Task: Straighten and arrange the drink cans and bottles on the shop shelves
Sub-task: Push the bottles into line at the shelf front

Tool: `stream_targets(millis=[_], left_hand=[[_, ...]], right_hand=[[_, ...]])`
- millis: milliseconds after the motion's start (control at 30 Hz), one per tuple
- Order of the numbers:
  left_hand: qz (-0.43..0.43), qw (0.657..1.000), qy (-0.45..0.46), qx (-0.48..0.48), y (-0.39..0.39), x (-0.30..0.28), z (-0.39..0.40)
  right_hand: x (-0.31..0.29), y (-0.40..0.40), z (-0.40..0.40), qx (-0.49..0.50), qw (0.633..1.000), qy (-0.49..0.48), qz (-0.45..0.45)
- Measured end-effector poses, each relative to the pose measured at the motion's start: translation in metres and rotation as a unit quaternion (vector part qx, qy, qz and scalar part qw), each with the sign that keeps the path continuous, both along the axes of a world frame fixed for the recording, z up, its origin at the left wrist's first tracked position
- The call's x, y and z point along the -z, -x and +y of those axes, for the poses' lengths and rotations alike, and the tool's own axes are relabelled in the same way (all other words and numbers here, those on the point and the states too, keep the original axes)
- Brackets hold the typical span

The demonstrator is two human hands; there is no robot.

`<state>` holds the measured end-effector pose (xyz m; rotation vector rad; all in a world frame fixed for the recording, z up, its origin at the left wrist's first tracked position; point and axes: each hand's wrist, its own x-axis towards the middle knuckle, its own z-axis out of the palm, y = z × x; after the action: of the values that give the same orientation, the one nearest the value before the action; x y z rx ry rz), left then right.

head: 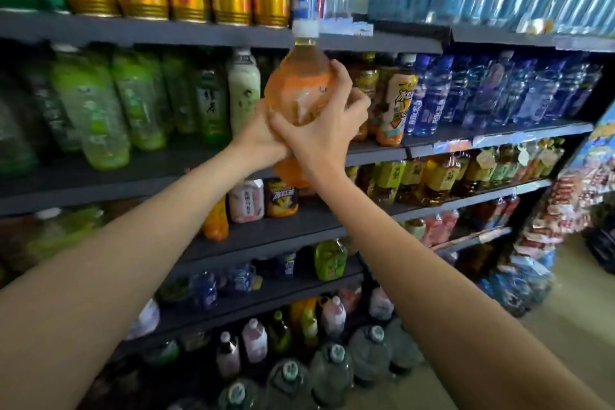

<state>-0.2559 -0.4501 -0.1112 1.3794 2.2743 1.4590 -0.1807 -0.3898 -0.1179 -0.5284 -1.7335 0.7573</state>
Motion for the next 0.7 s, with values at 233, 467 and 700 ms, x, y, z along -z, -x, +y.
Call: stream_targets(millis=[233, 467, 700], left_hand=[[-0.091, 0.994, -0.007, -0.051, -0.003, 0.075, -0.049], [-0.103, 0.987, 0.094, -0.080, -0.001, 0.098, -0.076], [-0.118, 0.972, 0.205, -0.018, -0.005, 0.120, -0.103]], right_hand=[[0.066, -0.016, 0.009, -0.204, 0.944, 0.259, 0.021], [0.119, -0.034, -0.003, -0.429, 0.775, 0.429, -0.178], [0.145, -0.036, -0.017, -0.438, 0.736, 0.427, -0.289]])
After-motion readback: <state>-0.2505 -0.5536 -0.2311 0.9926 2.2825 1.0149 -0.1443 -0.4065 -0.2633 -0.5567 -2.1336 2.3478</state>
